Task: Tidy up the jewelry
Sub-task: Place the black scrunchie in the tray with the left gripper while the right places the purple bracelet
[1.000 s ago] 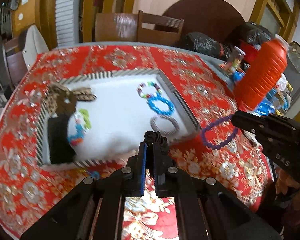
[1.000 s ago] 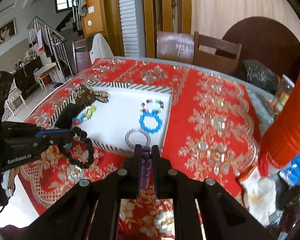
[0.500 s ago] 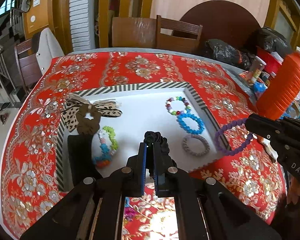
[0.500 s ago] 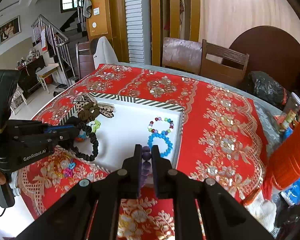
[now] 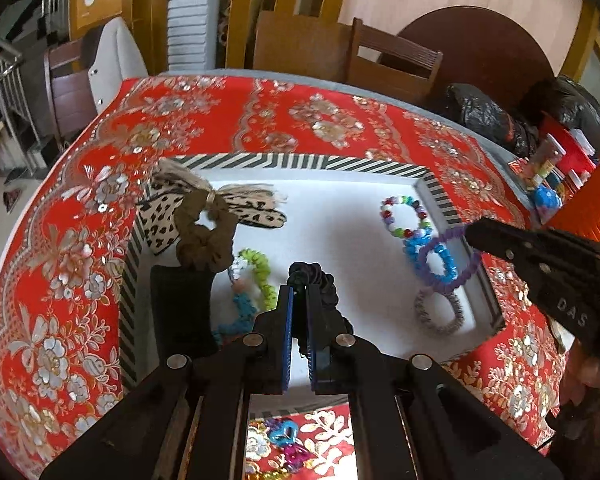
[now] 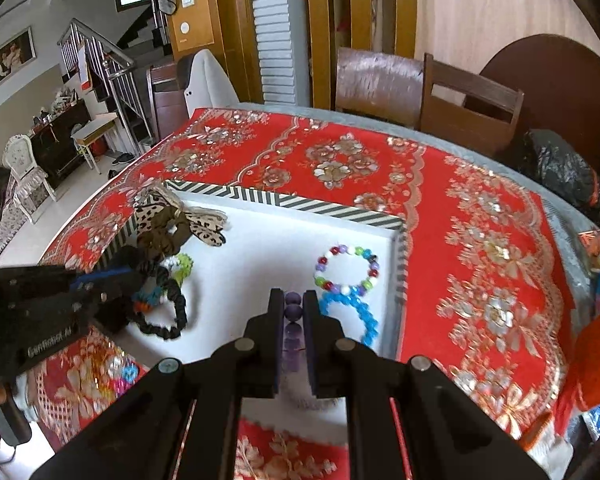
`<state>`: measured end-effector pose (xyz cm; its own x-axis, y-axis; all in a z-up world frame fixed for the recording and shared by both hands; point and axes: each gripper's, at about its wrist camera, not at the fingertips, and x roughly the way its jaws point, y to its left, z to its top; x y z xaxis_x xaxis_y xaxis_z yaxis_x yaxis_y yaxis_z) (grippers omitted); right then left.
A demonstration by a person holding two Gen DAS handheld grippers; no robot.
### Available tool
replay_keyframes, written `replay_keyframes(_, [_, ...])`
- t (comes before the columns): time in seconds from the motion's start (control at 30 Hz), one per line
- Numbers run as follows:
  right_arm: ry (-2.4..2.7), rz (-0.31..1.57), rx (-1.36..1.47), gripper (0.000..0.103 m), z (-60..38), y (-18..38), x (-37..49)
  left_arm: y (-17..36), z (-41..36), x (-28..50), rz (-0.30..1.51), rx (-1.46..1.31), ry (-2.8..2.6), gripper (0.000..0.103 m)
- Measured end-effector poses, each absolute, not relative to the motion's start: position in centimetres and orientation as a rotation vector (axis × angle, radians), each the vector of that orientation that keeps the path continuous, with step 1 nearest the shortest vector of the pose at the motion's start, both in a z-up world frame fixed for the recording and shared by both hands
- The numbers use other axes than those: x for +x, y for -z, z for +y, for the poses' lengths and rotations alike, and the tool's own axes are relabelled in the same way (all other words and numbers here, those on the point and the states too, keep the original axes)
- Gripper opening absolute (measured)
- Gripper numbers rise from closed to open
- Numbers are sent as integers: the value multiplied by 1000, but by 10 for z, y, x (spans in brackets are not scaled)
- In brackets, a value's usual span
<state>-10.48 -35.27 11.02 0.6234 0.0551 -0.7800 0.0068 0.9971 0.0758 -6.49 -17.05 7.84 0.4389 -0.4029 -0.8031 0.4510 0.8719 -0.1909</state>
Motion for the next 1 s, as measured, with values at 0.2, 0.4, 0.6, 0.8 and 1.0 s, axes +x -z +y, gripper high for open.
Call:
replay_keyframes(0.2, [-69,924,78,9,-344,-99,-70,-66,-168,-57,1005,50,507,5])
replay_keyframes(0.4, [-71,936,77,9,-344,-86,-32,-57,-167,-53,1016,43,488,5])
replay_keyframes(0.6, [49,924,108,9,-367,-66,-1,-54,-170,-55,1019,60,477,5])
replay_keyframes(0.8, [94,943,208,9,-380,-41,10,-50,-171,-57,1020,66,461,5])
replay_keyframes(1.0, [72,957,213,11,-380,-41,11,-50,-176,-60,1001,100,457,12])
